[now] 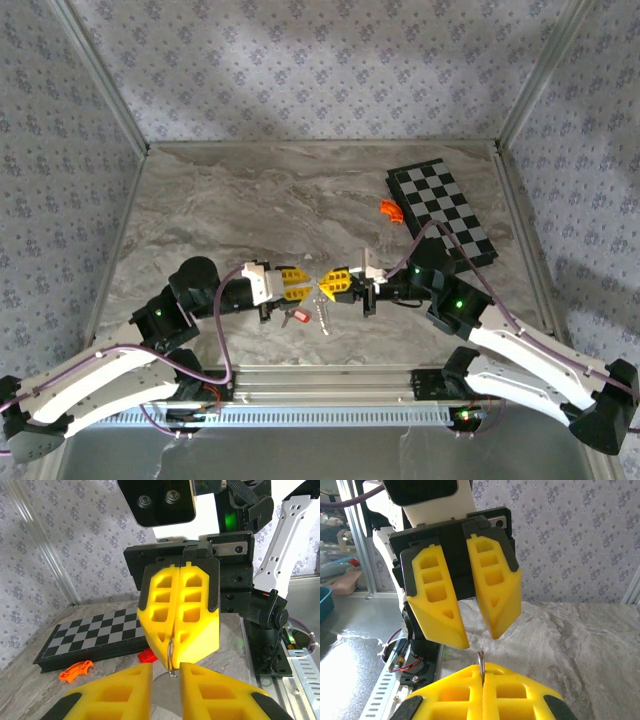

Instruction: Put the keys on the keyring

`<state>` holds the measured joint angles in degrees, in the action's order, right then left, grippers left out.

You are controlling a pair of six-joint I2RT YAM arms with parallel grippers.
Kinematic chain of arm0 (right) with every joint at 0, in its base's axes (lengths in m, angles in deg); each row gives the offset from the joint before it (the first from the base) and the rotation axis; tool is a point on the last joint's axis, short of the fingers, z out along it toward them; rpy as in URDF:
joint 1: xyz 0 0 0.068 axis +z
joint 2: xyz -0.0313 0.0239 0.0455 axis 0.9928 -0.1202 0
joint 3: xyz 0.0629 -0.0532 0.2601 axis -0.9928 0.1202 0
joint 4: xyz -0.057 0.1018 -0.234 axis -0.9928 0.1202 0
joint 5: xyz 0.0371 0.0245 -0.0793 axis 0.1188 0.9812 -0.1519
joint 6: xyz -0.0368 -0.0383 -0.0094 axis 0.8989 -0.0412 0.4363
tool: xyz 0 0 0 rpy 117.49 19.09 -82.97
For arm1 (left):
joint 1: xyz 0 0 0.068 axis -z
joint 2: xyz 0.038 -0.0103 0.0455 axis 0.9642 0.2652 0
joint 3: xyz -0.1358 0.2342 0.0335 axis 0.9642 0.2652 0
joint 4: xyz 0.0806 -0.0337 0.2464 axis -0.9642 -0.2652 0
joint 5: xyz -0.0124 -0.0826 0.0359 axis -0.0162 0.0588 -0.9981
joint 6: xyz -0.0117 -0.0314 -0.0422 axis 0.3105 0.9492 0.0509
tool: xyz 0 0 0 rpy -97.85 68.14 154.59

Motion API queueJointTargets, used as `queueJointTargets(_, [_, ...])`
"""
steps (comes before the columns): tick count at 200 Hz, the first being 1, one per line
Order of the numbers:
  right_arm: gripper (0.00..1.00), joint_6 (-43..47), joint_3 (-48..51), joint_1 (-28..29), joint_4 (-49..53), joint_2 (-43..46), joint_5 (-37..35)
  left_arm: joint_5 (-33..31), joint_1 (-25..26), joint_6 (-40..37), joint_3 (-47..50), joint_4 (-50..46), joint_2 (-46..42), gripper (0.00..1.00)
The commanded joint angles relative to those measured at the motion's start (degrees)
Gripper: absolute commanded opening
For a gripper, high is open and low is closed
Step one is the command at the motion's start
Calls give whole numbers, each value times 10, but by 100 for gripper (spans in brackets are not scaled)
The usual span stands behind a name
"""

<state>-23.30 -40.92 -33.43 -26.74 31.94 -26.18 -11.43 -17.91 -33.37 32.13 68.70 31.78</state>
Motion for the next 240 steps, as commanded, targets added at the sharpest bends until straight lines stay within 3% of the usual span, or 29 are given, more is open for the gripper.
queueJointTargets(1, [0, -38, 8, -8, -62, 11, 23, 21, 3, 4, -8, 15, -6, 21])
queueJointTargets(153, [0, -91, 27, -11, -147, 9, 70, 51, 3, 34, 16, 101, 10, 21])
queueJointTargets(240, [0, -85, 28, -11, -141, 12, 70, 67, 3, 52, 22, 151, 34, 12])
